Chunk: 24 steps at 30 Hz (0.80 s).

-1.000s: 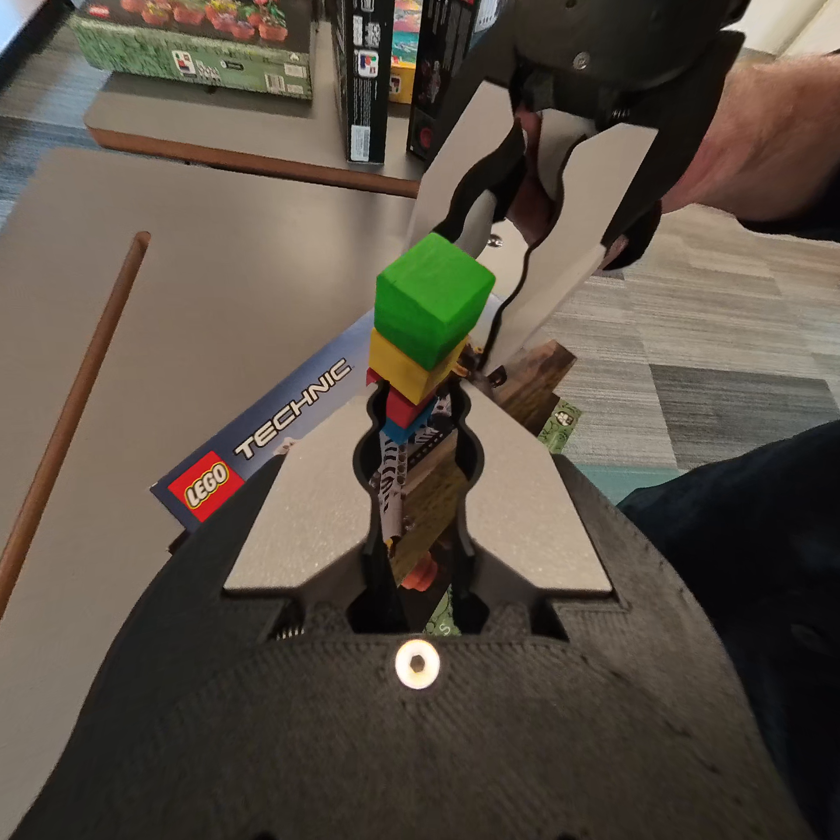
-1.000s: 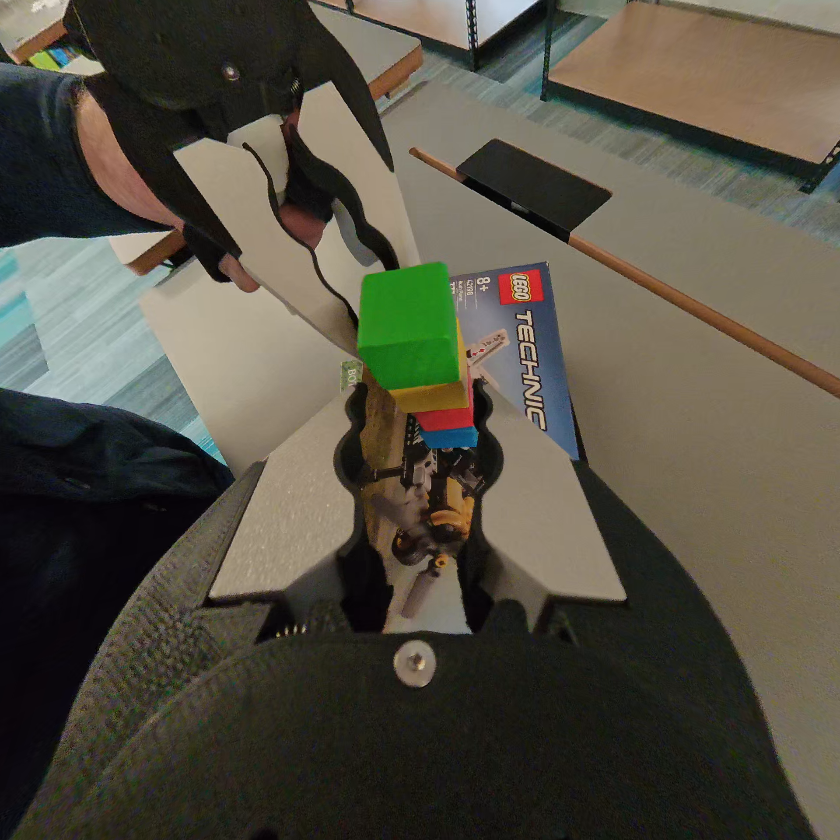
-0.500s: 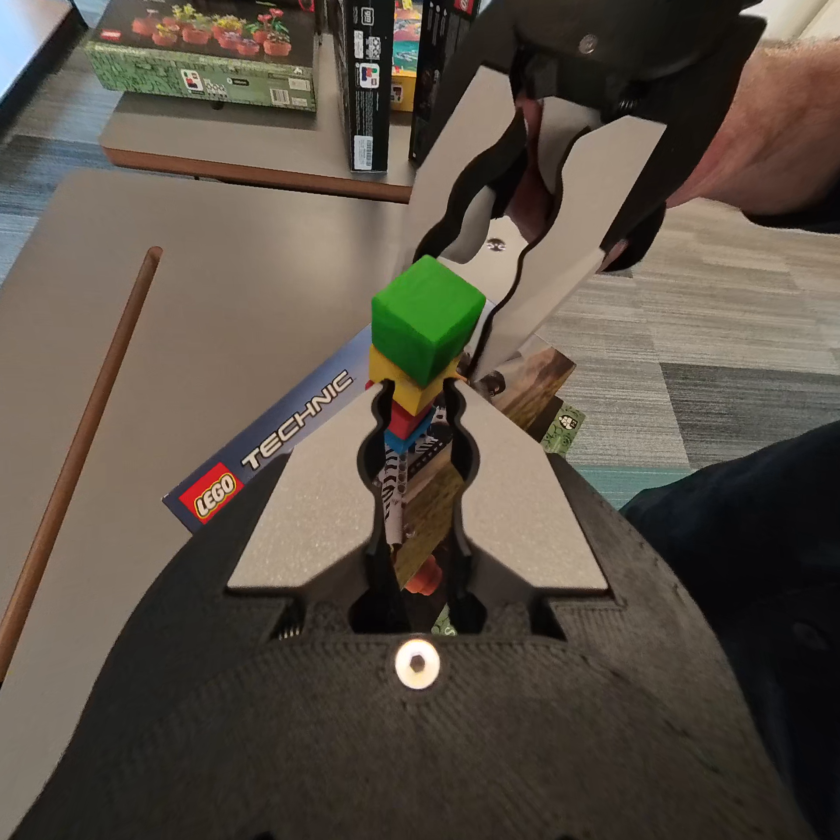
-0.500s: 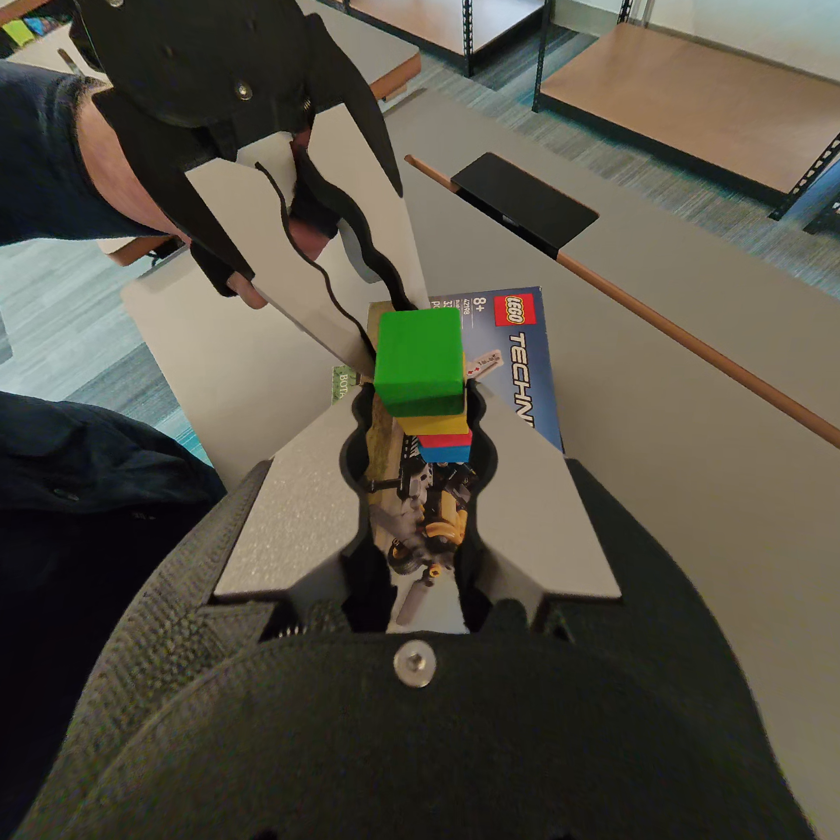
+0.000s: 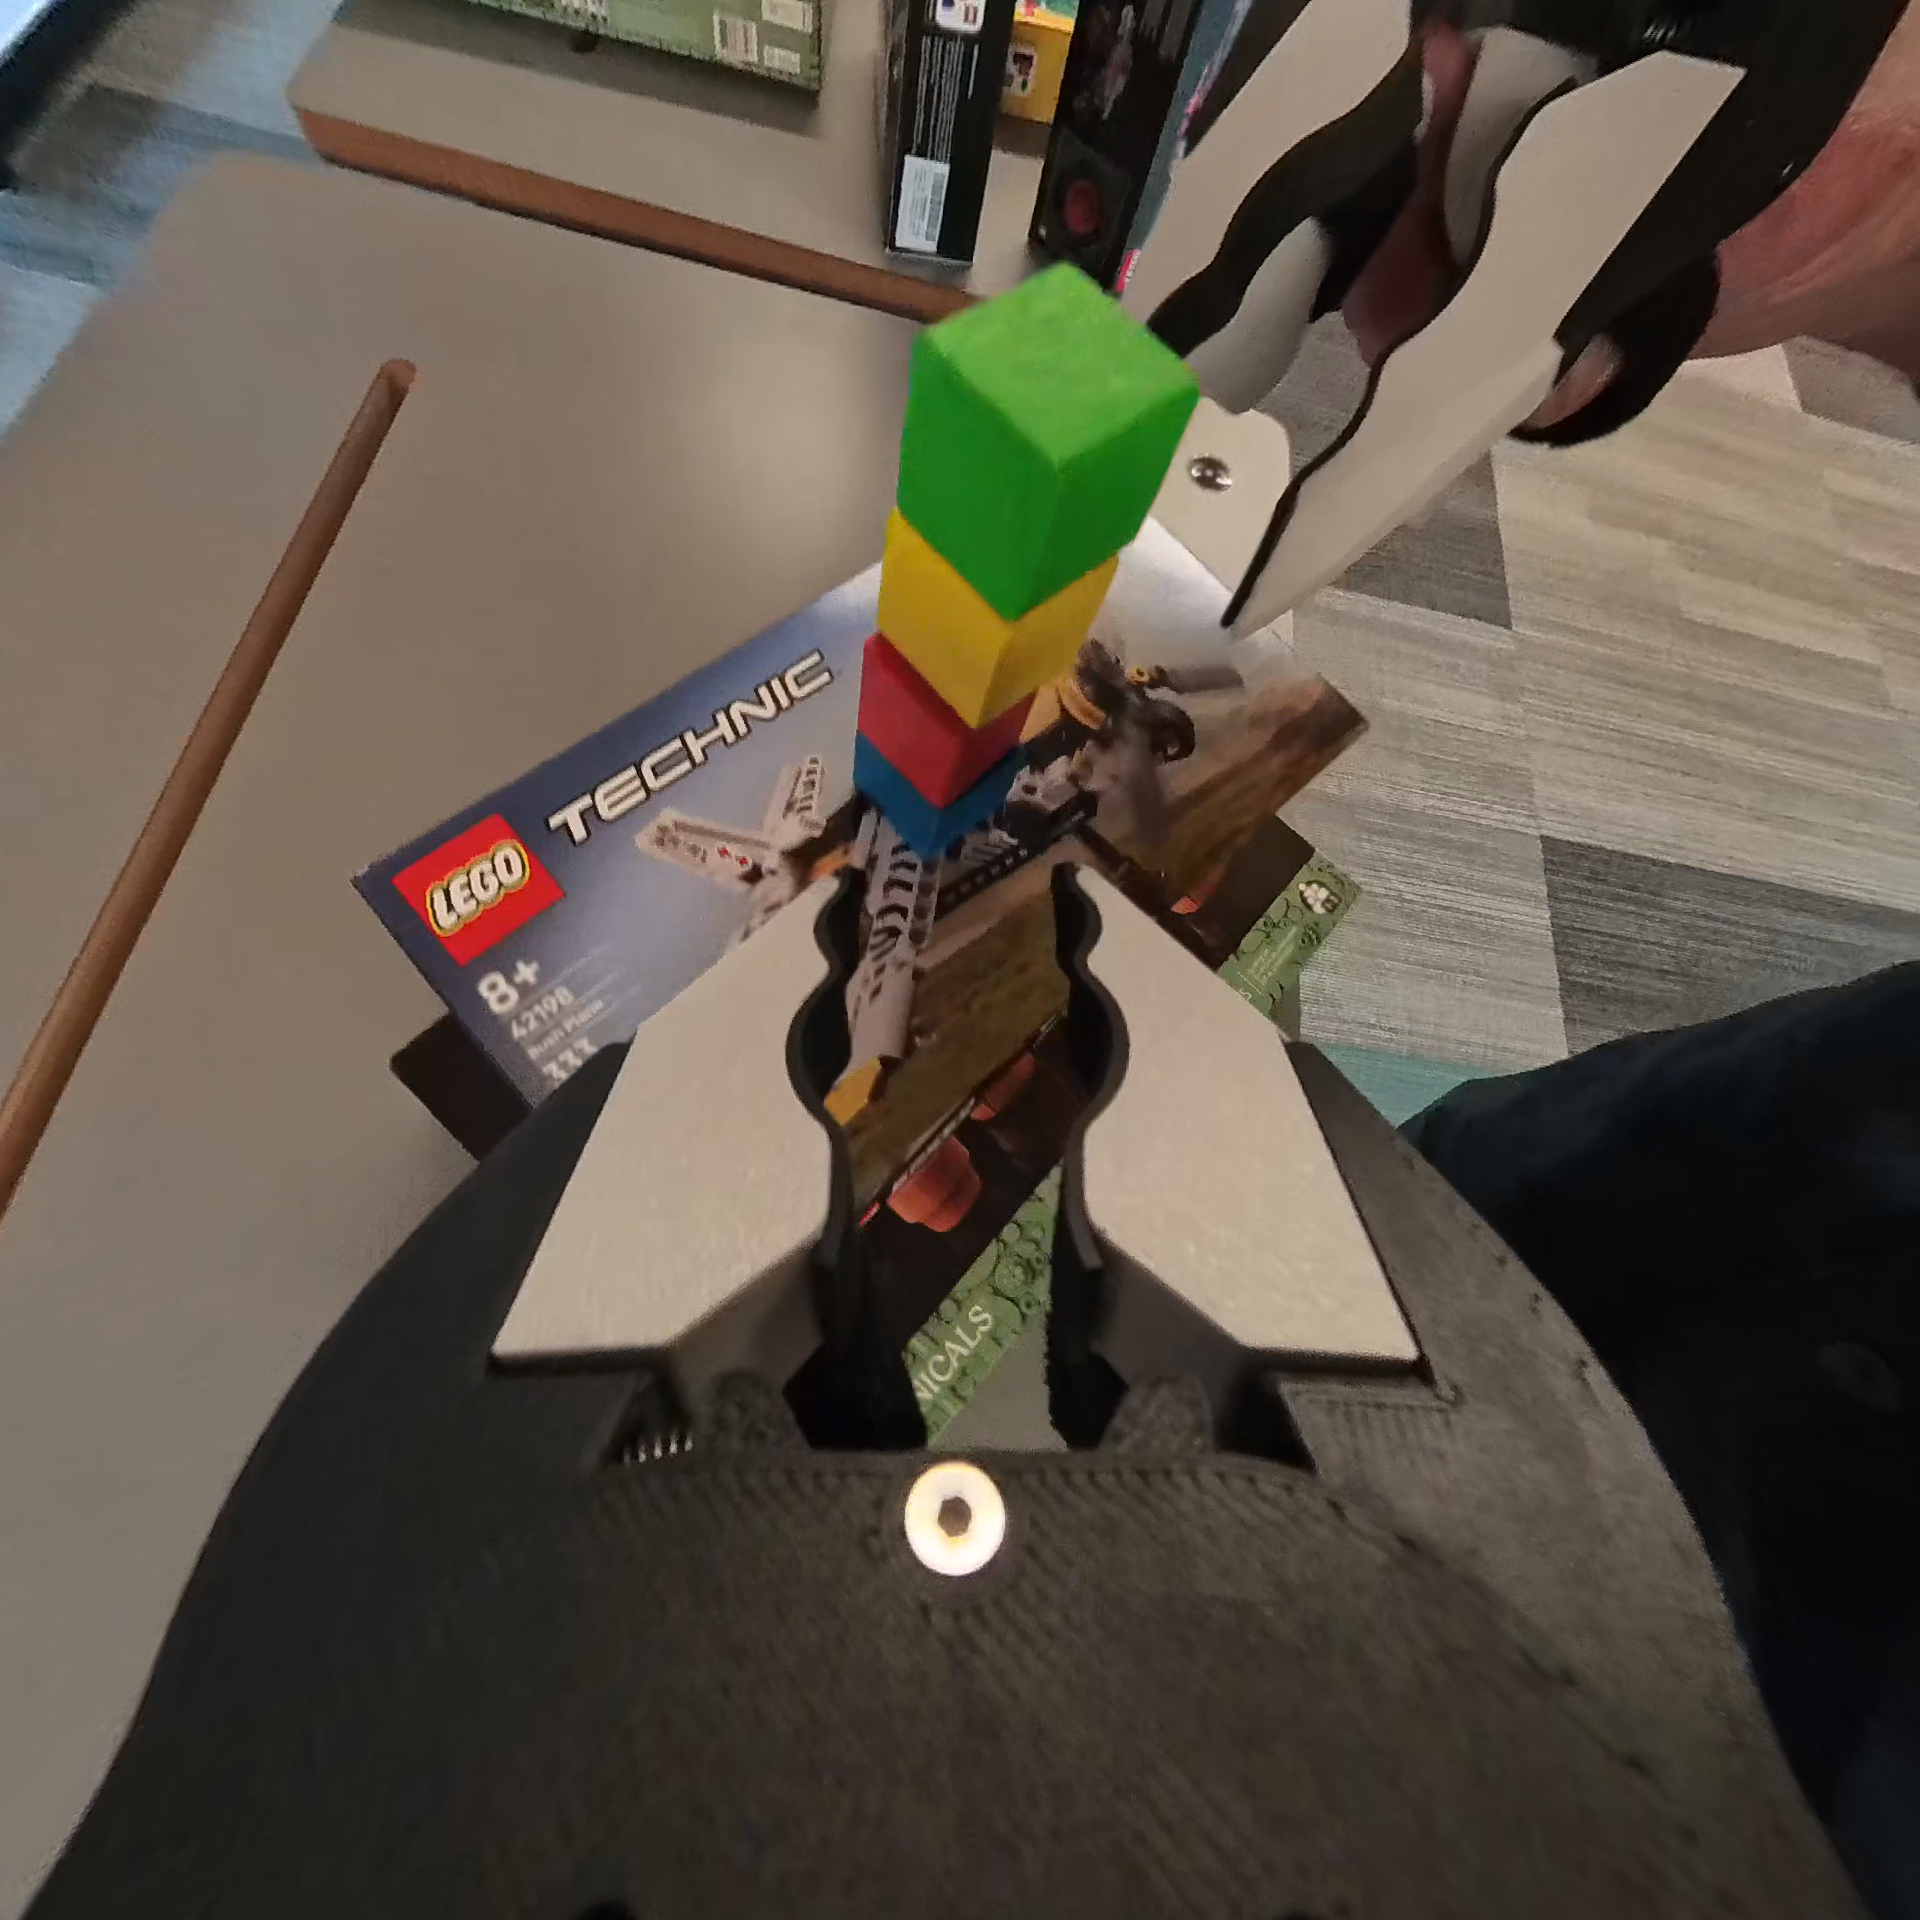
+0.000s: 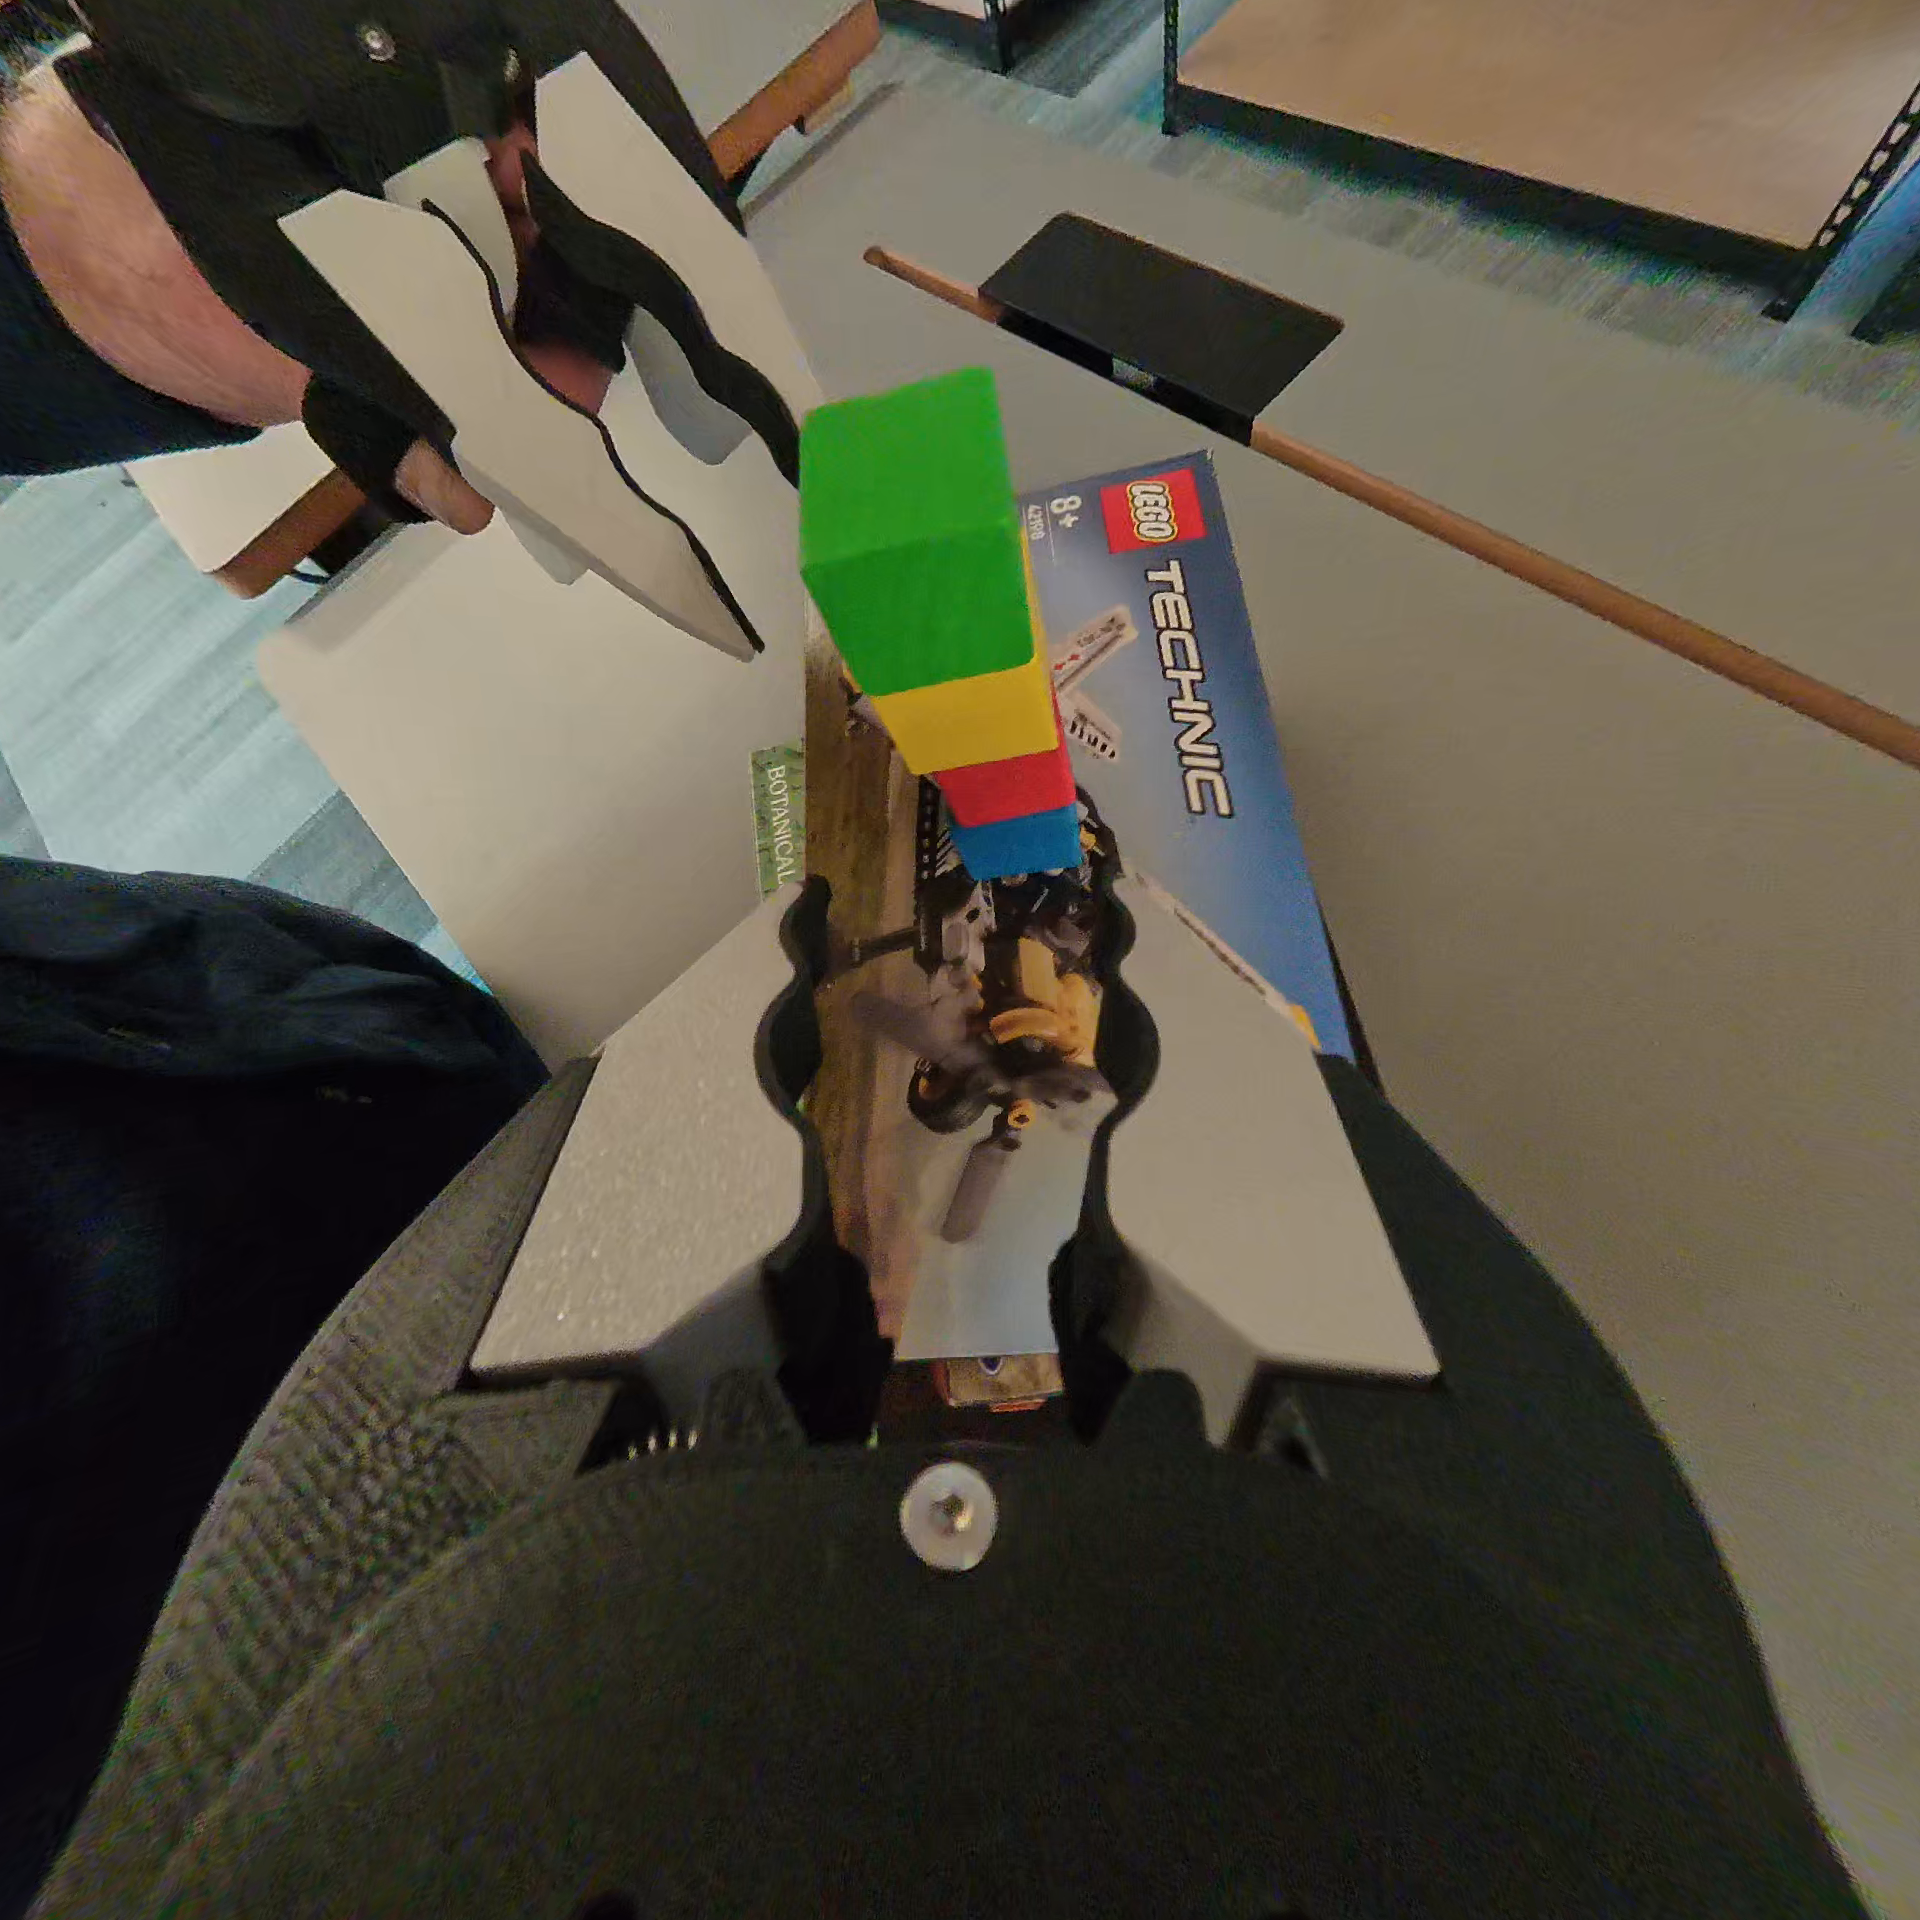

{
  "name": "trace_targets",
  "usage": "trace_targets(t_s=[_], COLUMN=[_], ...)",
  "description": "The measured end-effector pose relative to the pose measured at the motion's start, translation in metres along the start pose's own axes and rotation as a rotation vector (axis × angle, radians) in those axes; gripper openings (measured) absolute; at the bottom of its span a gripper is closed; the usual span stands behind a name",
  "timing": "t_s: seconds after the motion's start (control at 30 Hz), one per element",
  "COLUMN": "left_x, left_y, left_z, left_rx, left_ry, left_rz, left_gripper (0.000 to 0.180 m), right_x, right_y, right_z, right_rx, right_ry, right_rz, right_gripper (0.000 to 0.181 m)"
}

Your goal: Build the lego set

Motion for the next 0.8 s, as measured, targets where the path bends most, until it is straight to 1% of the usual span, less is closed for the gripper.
trace_targets(t_s=[0.17,0.37,0.57,0.8], left_x=[-0.005,-0.006,-0.002,0.004], left_y=[0.009,0.035,0.074,0.111], left_z=[-0.021,-0.053,-0.091,-0.123], left_rx=[0.017,0.018,0.013,0.01], left_ry=[0.031,0.055,0.105,0.129], left_rz=[-0.001,0.0,0.019,0.032], left_gripper=[0.037,0.037,0.037,0.037], right_x=[0.007,0.005,0.003,0.004], right_y=[-0.005,-0.022,-0.04,-0.053], right_z=[-0.009,-0.013,-0.014,-0.006], right_rx=[-0.003,-0.03,-0.023,-0.067], right_ry=[-0.067,-0.207,-0.308,-0.359], right_rz=[-0.035,-0.148,-0.269,-0.384], right_gripper=[0.052,0.062,0.057,0.057])
Point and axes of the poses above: each gripper's, where its closed fingertips meet, y back along the fingers, z out of its top, x = y × z across the jaws, the point moved 2 cm from there along y, back along the fingers, and after that the axes turned 8 degrees about z, right-handed, at the moved point
